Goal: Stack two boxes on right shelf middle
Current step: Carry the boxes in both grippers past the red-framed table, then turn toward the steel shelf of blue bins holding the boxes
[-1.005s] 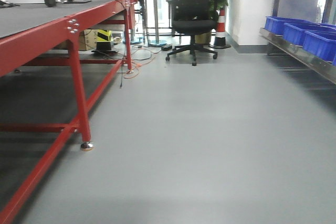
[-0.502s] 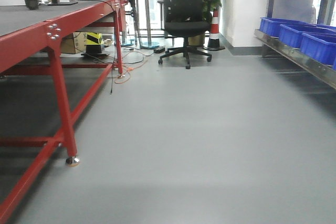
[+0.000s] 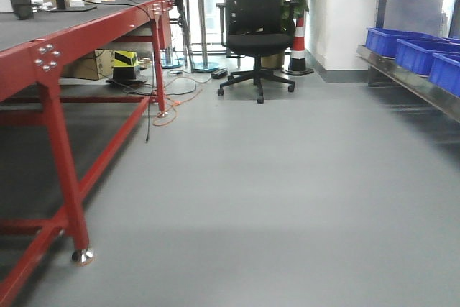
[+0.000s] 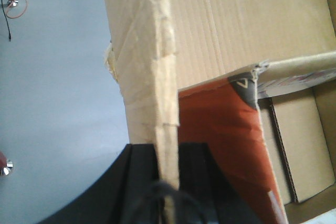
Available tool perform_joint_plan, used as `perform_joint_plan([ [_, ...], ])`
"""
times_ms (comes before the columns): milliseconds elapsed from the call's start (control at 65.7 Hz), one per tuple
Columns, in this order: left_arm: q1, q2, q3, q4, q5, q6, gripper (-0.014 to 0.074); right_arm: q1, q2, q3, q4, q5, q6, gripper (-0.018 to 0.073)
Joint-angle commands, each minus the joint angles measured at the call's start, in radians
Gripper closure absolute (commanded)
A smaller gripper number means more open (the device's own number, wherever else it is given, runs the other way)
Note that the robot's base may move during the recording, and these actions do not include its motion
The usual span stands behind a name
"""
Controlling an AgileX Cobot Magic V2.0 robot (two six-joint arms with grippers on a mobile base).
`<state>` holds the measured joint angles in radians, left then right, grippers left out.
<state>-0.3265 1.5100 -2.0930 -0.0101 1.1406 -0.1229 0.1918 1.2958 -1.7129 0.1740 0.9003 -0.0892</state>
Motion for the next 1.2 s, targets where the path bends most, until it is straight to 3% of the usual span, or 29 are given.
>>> perform_joint_plan([
  [0,0.004,-0.021,-0.016,0.023,-0.031,0.005,0.0708,-0.009,-0.012,-0.01,-0.055,-0.057,-0.01,0.0713],
  [1187,0.004,-0.021,-0.016,0.025,-0.031,0.005,0.0708,-0.009,-0.012,-0.01,-0.055,-0.057,-0.01,0.0713],
])
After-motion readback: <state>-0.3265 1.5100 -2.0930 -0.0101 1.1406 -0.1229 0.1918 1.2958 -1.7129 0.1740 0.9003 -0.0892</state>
